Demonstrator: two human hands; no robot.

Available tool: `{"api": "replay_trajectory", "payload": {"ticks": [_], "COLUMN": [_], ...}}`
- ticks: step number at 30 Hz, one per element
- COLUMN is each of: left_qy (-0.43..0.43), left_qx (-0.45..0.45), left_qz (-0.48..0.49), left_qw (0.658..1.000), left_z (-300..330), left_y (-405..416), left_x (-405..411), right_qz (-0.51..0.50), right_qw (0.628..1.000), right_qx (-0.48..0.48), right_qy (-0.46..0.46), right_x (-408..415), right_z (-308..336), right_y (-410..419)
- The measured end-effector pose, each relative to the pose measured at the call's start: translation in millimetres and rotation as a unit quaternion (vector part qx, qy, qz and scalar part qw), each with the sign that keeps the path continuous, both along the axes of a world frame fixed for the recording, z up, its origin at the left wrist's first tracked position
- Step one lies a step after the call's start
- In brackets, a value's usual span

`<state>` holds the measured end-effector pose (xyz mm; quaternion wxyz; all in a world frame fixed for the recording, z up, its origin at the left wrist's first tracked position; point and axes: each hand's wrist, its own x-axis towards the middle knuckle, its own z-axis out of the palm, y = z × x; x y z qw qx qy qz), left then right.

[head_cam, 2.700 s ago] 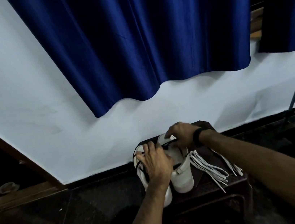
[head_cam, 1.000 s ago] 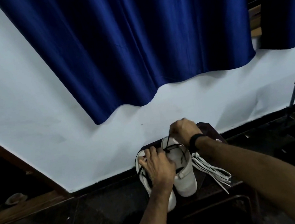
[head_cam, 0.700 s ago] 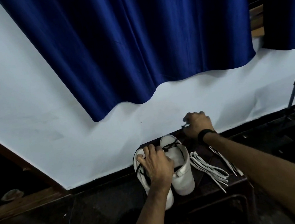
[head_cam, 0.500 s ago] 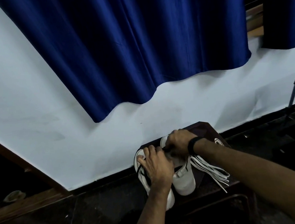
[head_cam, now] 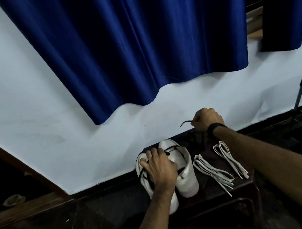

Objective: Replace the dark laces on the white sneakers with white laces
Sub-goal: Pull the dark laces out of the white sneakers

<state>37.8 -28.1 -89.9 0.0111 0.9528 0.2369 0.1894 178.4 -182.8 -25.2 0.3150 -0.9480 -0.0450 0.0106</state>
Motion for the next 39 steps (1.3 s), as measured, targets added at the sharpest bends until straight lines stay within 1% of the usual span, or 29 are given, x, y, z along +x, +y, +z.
{"api": "replay_trajectory", "payload": {"ticks": [1, 3, 4, 5, 6, 7, 8, 10, 11, 13, 15, 18, 19, 20, 21, 23, 25, 26, 28, 29, 31, 32, 33, 34, 35, 36, 37, 38, 39], "left_qy": [0.001, -0.003, -0.003, 0.001, 0.01, 0.016, 0.025, 0.062, 0.079, 0.118, 0.144, 0.135, 0.129, 0.122, 0.11, 0.069, 0.012, -0.007, 0.004, 0.037, 0.13, 0.152, 0.143, 0.097, 0.025, -0.067, -0.153, -0.21, -0.24], "left_qx": [0.001, 0.006, 0.012, 0.023, 0.036, 0.048, 0.054, 0.053, 0.044, 0.035, 0.057, 0.07, 0.063, 0.036, -0.014, -0.151, -0.264, -0.3, -0.325, -0.313, -0.268, -0.271, -0.305, -0.371, -0.46, -0.553, -0.628, -0.673, -0.689], "left_qz": [-0.003, -0.017, -0.029, -0.044, -0.062, -0.08, -0.097, -0.118, -0.126, -0.145, -0.163, -0.154, -0.156, -0.157, -0.153, -0.115, -0.048, -0.018, 0.015, 0.015, -0.005, -0.015, -0.026, -0.029, -0.015, 0.001, 0.008, -0.002, -0.019], "left_qw": [1.0, 1.0, 0.999, 0.999, 0.997, 0.995, 0.993, 0.99, 0.988, 0.982, 0.974, 0.976, 0.977, 0.979, 0.982, 0.98, 0.963, 0.954, 0.945, 0.949, 0.955, 0.95, 0.941, 0.923, 0.888, 0.83, 0.763, 0.709, 0.684], "left_z": [1, 1, 1, -1, -1, -1, 2, 11, 16, 23, 27, 28, 27, 25, 23, 20, 19, 20, 23, 25, 32, 36, 41, 48, 59, 72, 86, 101, 118], "left_y": [-1, -3, -3, -1, 2, 5, 7, 11, 13, 14, 11, 7, 7, 9, 12, 21, 24, 24, 21, 20, 20, 20, 19, 19, 18, 19, 22, 28, 35], "left_x": [1, 3, 4, 5, 6, 10, 14, 26, 34, 48, 55, 57, 57, 59, 60, 61, 62, 63, 64, 66, 69, 70, 73, 76, 79, 82, 87, 92, 95], "right_qz": [0.011, 0.028, 0.038, 0.052, 0.063, 0.078, 0.095, 0.108, 0.106, 0.086, 0.053, 0.043, 0.039, 0.033, 0.027, 0.024, 0.022, 0.02, 0.019, 0.02, 0.018, 0.017, 0.015, 0.013, 0.012, 0.012, 0.012, 0.012, 0.011], "right_qw": [0.999, 0.998, 0.999, 0.998, 0.997, 0.995, 0.994, 0.993, 0.994, 0.995, 0.993, 0.99, 0.99, 0.989, 0.989, 0.989, 0.99, 0.99, 0.991, 0.992, 0.993, 0.994, 0.994, 0.994, 0.995, 0.995, 0.995, 0.995, 0.995], "right_qx": [-0.033, -0.046, -0.015, 0.025, 0.046, 0.042, 0.016, -0.019, -0.011, 0.057, 0.11, 0.13, 0.136, 0.142, 0.146, 0.142, 0.134, 0.133, 0.125, 0.119, 0.109, 0.107, 0.103, 0.099, 0.095, 0.09, 0.084, 0.082, 0.084], "right_qy": [0.002, -0.026, -0.026, -0.01, 0.014, 0.036, 0.049, 0.046, 0.032, 0.008, -0.007, -0.019, -0.022, -0.025, -0.027, -0.03, -0.036, -0.036, -0.035, -0.034, -0.033, -0.035, -0.037, -0.039, -0.042, -0.045, -0.049, -0.052, -0.054], "right_x": [0, -7, -13, -21, -29, -37, -47, -63, -70, -80, -85, -87, -87, -88, -89, -89, -90, -91, -91, -91, -91, -92, -92, -93, -94, -95, -95, -95, -94], "right_z": [-3, -9, -10, -13, -16, -20, -27, -44, -52, -65, -68, -70, -71, -73, -75, -78, -80, -81, -82, -82, -82, -82, -81, -81, -80, -79, -79, -79, -79], "right_y": [-1, 3, 7, 13, 20, 27, 33, 42, 44, 46, 47, 48, 49, 49, 50, 52, 55, 56, 58, 59, 59, 60, 60, 60, 60, 60, 60, 59, 59]}}
